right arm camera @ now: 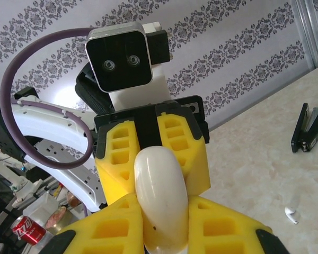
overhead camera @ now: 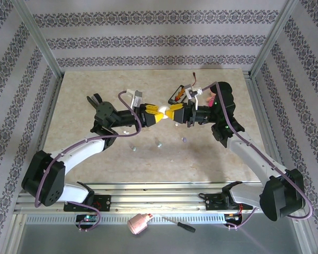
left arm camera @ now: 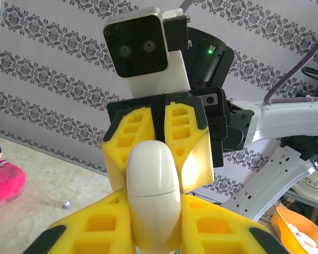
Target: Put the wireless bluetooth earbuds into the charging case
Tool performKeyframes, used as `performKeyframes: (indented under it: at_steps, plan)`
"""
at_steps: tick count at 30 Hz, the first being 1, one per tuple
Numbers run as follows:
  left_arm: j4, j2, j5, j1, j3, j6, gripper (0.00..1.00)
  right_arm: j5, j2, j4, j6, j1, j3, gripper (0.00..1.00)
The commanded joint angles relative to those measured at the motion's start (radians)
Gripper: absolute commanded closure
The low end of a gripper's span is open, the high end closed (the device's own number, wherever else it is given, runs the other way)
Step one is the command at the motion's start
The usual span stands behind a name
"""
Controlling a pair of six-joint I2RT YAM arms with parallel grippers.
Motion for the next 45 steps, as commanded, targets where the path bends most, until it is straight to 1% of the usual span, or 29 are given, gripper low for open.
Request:
performKeyframes:
  at_steps: [1,3,5,6,8,11,14,16,17,18,20,25,27,31,32,34,35,39,41,43,45]
  plan:
    - [-0.032,0.019,0.01,0.009,0.035,0.027,0.58,-0.081,0.01,-0.027,-0.062,-0.013,0.051,0.94]
    - [-0.114,0.015,0.015,0.014,0.052,0.091,0.48,-0.102,0.013,-0.087,-0.133,-0.032,0.073,0.95]
    - [-0.219,0.012,0.028,0.014,0.077,0.167,0.43,-0.105,0.012,-0.191,-0.228,-0.036,0.098,0.95]
    - [-0.282,0.011,0.04,0.014,0.094,0.209,0.42,-0.102,0.011,-0.254,-0.284,-0.036,0.113,0.96]
    - [-0.35,0.008,0.061,0.015,0.108,0.269,0.4,-0.094,0.012,-0.335,-0.356,-0.031,0.139,0.97]
    - [-0.325,-0.003,0.082,0.016,0.084,0.314,0.4,-0.078,0.004,-0.369,-0.415,-0.019,0.142,0.98]
    - [-0.288,0.001,0.102,0.015,0.083,0.296,0.41,-0.019,0.012,-0.473,-0.506,0.012,0.181,0.99]
    - [-0.238,0.004,0.121,0.014,0.078,0.261,0.47,0.026,0.031,-0.584,-0.573,0.045,0.227,0.99]
    - [-0.229,0.005,0.127,0.016,0.081,0.251,0.51,0.04,0.038,-0.602,-0.583,0.056,0.238,0.99]
    - [-0.231,0.003,0.138,0.016,0.086,0.247,0.54,0.044,0.044,-0.605,-0.578,0.063,0.245,0.99]
    - [-0.233,0.005,0.16,0.016,0.085,0.251,0.59,0.038,0.052,-0.602,-0.573,0.068,0.254,0.99]
    - [-0.271,0.015,0.2,0.017,0.077,0.258,0.81,0.037,0.057,-0.618,-0.574,0.07,0.275,1.0]
    - [-0.277,0.009,0.2,0.021,0.071,0.269,0.87,0.028,0.057,-0.632,-0.589,0.067,0.278,0.99]
    - [-0.294,-0.004,0.18,0.02,0.068,0.312,0.96,0.024,0.063,-0.643,-0.601,0.064,0.284,0.94]
    - [-0.297,-0.004,0.178,0.02,0.07,0.329,0.98,0.024,0.066,-0.643,-0.597,0.064,0.286,0.89]
    - [-0.29,0.008,0.185,0.023,0.072,0.377,1.0,0.044,0.067,-0.626,-0.582,0.062,0.289,0.59]
    - [-0.285,0.015,0.194,0.025,0.072,0.399,1.0,0.065,0.066,-0.613,-0.568,0.062,0.29,0.56]
    - [-0.236,0.039,0.233,0.038,0.08,0.432,1.0,0.158,0.093,-0.596,-0.497,0.045,0.318,0.54]
    - [-0.241,0.042,0.247,0.042,0.083,0.464,1.0,0.187,0.107,-0.592,-0.471,0.033,0.331,0.54]
    - [-0.255,0.042,0.241,0.043,0.083,0.501,1.0,0.219,0.118,-0.584,-0.453,0.027,0.341,0.51]
    - [-0.277,0.041,0.208,0.044,0.087,0.531,1.0,0.24,0.131,-0.586,-0.443,0.024,0.354,0.5]
